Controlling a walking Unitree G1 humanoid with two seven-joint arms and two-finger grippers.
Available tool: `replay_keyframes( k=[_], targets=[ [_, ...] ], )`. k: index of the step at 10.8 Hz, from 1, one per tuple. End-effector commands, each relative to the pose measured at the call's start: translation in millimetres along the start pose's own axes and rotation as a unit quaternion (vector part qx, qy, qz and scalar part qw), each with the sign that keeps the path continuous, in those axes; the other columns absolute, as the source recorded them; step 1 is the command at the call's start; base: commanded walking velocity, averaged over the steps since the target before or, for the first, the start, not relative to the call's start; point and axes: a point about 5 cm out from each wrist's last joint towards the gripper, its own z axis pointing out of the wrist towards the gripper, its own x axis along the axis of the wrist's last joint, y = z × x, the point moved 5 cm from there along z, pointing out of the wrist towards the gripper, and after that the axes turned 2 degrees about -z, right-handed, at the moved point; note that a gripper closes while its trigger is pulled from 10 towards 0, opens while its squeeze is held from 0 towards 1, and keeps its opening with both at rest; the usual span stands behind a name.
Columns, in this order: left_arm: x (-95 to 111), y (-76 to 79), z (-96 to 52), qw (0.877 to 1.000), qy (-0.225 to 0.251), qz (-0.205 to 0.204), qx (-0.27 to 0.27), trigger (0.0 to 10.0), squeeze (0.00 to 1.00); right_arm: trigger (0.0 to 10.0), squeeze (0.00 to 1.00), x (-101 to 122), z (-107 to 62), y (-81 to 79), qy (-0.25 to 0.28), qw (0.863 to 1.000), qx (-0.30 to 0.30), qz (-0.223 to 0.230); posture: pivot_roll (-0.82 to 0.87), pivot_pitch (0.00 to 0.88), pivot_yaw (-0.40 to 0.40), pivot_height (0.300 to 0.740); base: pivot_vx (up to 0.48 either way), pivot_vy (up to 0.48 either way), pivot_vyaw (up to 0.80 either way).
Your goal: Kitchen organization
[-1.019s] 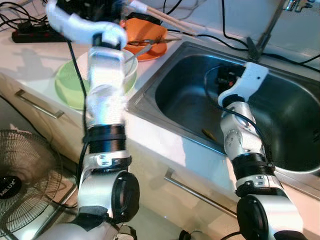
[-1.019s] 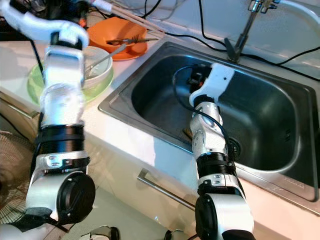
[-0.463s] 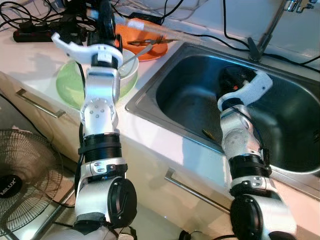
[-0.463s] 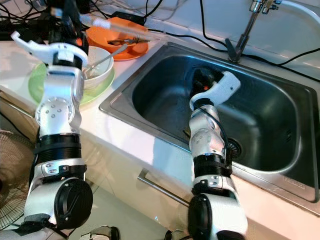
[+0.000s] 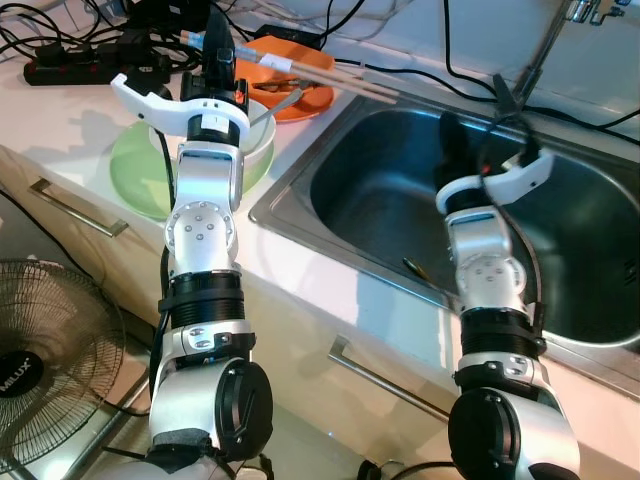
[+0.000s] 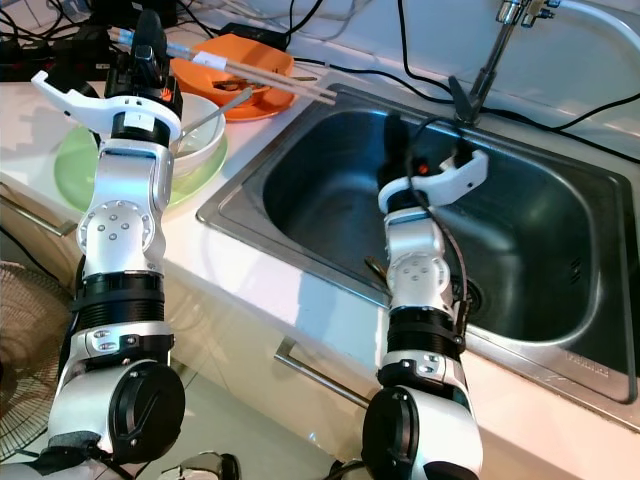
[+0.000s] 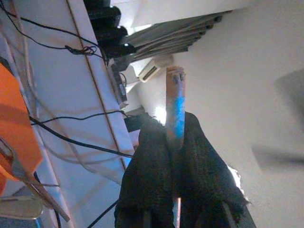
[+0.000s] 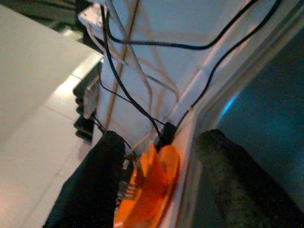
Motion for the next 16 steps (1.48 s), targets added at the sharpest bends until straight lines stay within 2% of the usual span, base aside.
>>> replay_keyframes(
  k=[1, 2, 4, 6, 12, 14, 16],
  targets=[
    [-17, -3.5, -6.0, 1.0, -0.012, -0.013, 0.01, 10.0, 0.0, 10.0, 1.0, 3, -1.3, -1.3, 0.008, 1.0, 0.003, 0.019, 0.05, 0.083, -0.026, 0.74, 0.0, 0.0, 0.0],
    [-18, -6.7, -4.8, 1.0, -0.016, 0.0, 0.02, 10.0, 0.0, 10.0, 0.0, 2, -2.7, -11.5, 0.002, 0.999, 0.031, 0.044, 0.05, 0.085, -0.025, 0.74, 0.0, 0.0, 0.0],
    [-33, -14.2, -6.3, 0.998, -0.045, 0.019, 0.034, 10.0, 0.0, 10.0, 0.0, -10, -7.7, -32.6, -0.029, 0.994, 0.09, 0.06, 0.05, 0.087, -0.026, 0.74, 0.0, 0.0, 0.0],
    [-46, -15.3, -8.9, 0.997, -0.066, 0.015, 0.036, 10.0, 0.0, 10.0, 0.0, -19, -13.4, -47.8, -0.052, 0.988, 0.129, 0.069, 0.05, 0.087, -0.024, 0.74, 0.0, 0.0, 0.0],
    [-54, -7.9, -7.1, 0.996, -0.075, -0.037, 0.017, 10.0, 0.0, 10.0, 0.0, -30, -19.6, -49.7, -0.075, 0.986, 0.136, 0.064, 0.05, 0.089, -0.024, 0.74, 0.0, 0.0, 0.0],
    [-64, -3.5, -8.3, 0.995, -0.089, -0.049, 0.009, 10.0, 0.0, 10.0, 0.0, -31, -20.9, -52.8, -0.079, 0.984, 0.144, 0.067, 0.05, 0.09, -0.023, 0.74, 0.0, 0.0, 0.0],
    [-65, -2.0, -8.2, 0.994, -0.088, -0.061, 0.007, 10.0, 0.0, 10.0, 0.0, -32, -22.9, -61.5, -0.084, 0.979, 0.168, 0.083, 0.05, 0.091, -0.023, 0.74, 0.0, 0.0, 0.0]
  ],
)
